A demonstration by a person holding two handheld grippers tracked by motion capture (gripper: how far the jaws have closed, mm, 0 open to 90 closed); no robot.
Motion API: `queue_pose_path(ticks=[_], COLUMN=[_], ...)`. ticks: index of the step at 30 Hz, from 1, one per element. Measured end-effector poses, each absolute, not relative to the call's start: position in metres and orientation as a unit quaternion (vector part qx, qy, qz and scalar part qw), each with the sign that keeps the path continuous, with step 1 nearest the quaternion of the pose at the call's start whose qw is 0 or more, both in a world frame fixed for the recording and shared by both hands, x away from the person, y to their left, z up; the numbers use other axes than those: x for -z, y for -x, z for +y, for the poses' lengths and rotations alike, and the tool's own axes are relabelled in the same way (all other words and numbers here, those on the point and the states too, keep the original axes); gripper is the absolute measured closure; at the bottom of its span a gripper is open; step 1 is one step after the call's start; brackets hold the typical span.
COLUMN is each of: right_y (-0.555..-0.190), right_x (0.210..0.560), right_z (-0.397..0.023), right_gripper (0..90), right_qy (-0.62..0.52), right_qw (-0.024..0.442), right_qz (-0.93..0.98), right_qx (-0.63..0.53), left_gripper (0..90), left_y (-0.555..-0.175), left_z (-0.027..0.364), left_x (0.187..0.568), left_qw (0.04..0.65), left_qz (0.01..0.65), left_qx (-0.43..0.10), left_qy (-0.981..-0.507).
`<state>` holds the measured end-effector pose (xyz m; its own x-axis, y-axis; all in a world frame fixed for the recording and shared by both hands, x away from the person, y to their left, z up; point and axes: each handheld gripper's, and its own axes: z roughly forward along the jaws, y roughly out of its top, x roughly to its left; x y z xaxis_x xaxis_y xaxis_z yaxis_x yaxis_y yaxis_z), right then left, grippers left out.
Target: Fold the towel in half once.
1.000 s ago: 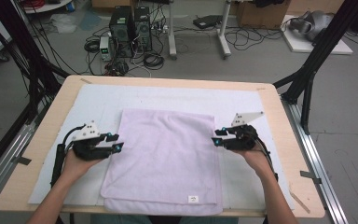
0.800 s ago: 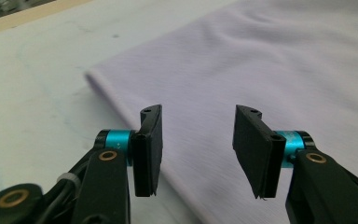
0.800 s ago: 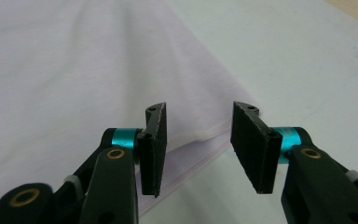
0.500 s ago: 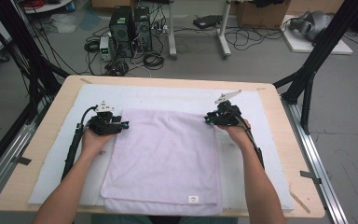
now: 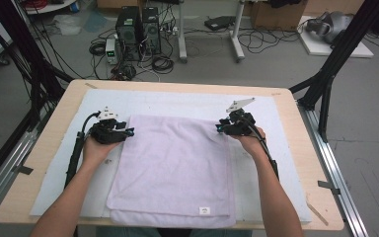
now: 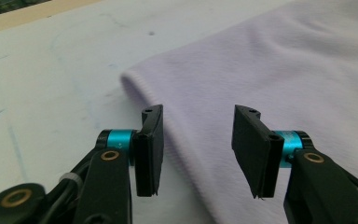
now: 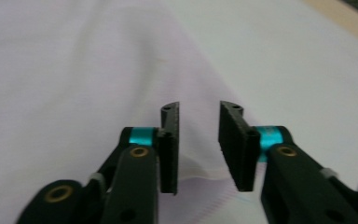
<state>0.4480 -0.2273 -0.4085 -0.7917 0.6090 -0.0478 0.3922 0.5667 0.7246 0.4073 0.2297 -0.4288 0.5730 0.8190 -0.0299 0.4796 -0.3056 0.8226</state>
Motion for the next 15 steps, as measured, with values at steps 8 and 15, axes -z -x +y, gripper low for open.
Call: queue_pose_path(ticks=[8,15], right_y=[-0.466,-0.470], right_x=[0.439,0.430], right_z=[-0.234,-0.227], right_gripper=[55.8,86.8], right_qy=[-0.370,-0.350], right_qw=[0.141,0.170], right_qz=[0.854,0.866], right_qx=[-0.339,-0.313], left_gripper=[47.5,86.9], left_y=[-0.433,-0.448], left_z=[0.231,0.211], left_x=[0.448,0.441], left_qw=[0.402,0.376], left_qz=[0.494,0.464], left_qx=[-0.188,-0.202], left_qy=[-0.748,-0.776])
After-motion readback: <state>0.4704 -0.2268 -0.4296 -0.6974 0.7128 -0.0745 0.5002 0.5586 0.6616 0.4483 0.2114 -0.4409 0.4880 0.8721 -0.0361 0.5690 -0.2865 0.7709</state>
